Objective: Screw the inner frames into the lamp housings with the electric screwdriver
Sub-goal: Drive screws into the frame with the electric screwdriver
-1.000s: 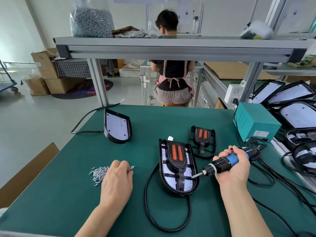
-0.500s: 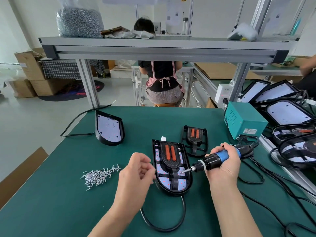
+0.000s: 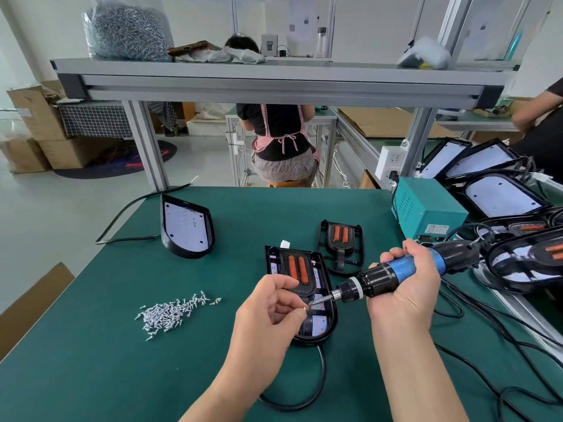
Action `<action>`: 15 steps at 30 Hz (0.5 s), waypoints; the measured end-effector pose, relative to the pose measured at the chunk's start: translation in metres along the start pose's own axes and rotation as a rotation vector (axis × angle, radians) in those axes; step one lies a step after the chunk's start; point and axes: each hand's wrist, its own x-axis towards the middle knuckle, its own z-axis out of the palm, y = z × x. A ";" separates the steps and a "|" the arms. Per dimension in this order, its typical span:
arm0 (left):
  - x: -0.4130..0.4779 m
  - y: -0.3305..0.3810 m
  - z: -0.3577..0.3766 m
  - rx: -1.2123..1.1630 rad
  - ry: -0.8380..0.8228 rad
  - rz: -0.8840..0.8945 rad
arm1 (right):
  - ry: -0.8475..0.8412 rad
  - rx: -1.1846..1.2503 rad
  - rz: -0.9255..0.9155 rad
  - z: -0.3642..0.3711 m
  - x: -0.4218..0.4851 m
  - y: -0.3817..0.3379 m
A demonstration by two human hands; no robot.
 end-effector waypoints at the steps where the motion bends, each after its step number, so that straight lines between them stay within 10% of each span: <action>1: 0.000 -0.001 0.000 -0.007 0.002 0.002 | -0.007 -0.005 0.000 0.000 -0.001 0.001; 15: -0.010 -0.002 0.007 0.337 0.077 0.258 | 0.031 -0.061 -0.052 0.001 -0.008 0.004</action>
